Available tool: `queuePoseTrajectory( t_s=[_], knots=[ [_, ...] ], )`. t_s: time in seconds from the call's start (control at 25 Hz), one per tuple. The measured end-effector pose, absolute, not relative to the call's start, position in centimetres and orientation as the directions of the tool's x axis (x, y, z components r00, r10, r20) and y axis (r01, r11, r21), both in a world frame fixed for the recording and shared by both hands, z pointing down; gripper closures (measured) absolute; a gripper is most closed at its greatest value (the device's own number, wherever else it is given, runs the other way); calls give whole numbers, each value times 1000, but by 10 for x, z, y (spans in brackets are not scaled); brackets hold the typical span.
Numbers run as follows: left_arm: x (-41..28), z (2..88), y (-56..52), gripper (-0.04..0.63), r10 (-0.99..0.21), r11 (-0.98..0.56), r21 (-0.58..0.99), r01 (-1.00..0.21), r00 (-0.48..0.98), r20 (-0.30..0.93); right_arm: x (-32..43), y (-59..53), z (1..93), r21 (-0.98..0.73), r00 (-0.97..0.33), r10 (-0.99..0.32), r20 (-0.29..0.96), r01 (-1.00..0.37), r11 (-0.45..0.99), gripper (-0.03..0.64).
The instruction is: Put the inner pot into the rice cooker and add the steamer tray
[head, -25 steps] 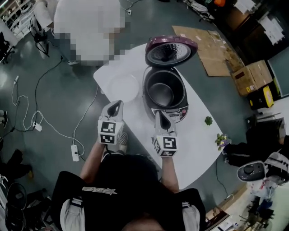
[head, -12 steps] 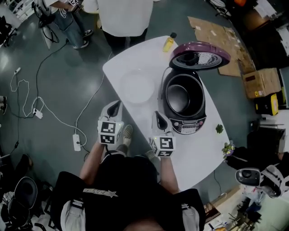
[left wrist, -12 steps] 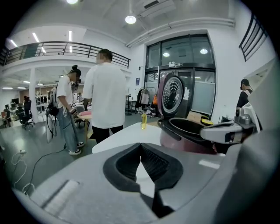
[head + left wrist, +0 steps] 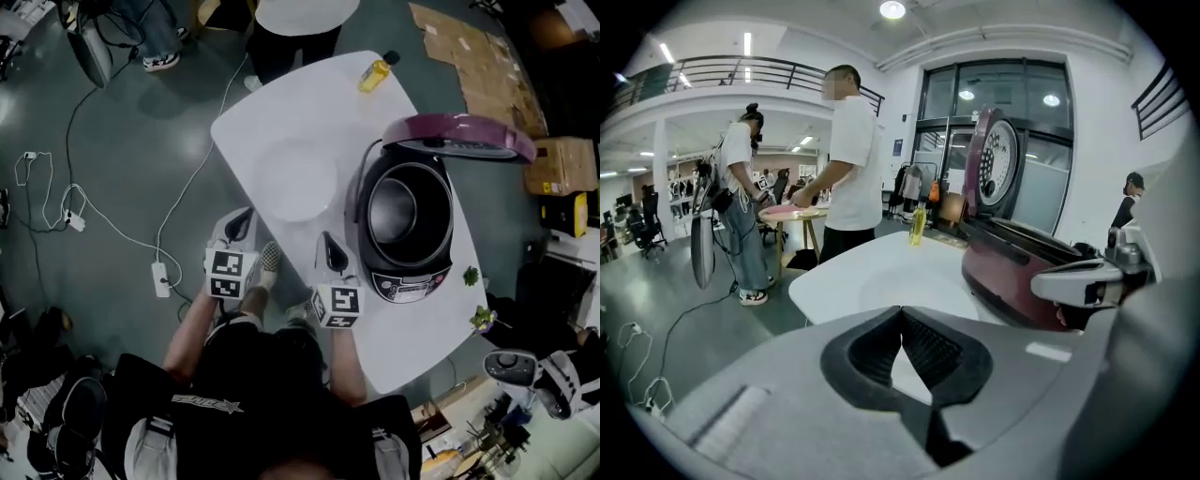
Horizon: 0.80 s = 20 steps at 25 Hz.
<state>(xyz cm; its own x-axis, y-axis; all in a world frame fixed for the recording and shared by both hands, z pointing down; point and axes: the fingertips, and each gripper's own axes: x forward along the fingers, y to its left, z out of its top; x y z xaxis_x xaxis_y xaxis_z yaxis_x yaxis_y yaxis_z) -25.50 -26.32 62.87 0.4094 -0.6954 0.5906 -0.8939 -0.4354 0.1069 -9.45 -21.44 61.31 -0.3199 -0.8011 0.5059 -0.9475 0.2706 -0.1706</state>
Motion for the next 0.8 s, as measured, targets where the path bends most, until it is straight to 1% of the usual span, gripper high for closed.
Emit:
queuePoseTrajectory(
  t_s=[0.16, 0.2, 0.24, 0.28, 0.4, 0.52, 0.8],
  knots=[
    [-263, 656, -280, 575, -680, -363, 142, -921, 366, 635, -98, -223, 629, -183, -323, -787, 526, -946, 267, 612],
    [-263, 662, -284, 537, -671, -346, 158, -925, 362, 647, -99, -224, 631, -185, -323, -784, 530, -946, 265, 612],
    [-263, 667, -288, 440, -662, -335, 176, -926, 364, 655, -99, -225, 634, -187, -323, -780, 535, -946, 263, 612],
    [-262, 671, -291, 386, -653, -326, 195, -925, 369, 661, -100, -226, 636, -189, -322, -777, 541, -947, 261, 612],
    [-261, 686, -300, 330, -633, -304, 220, -927, 369, 681, -100, -227, 642, -192, -318, -769, 554, -948, 254, 612],
    [-260, 702, -307, 311, -607, -298, 220, -929, 362, 707, -99, -228, 646, -196, -314, -764, 564, -949, 246, 612],
    [-259, 733, -315, 320, -547, -299, 187, -936, 328, 770, -99, -227, 657, -210, -309, -747, 588, -951, 228, 612]
  ],
)
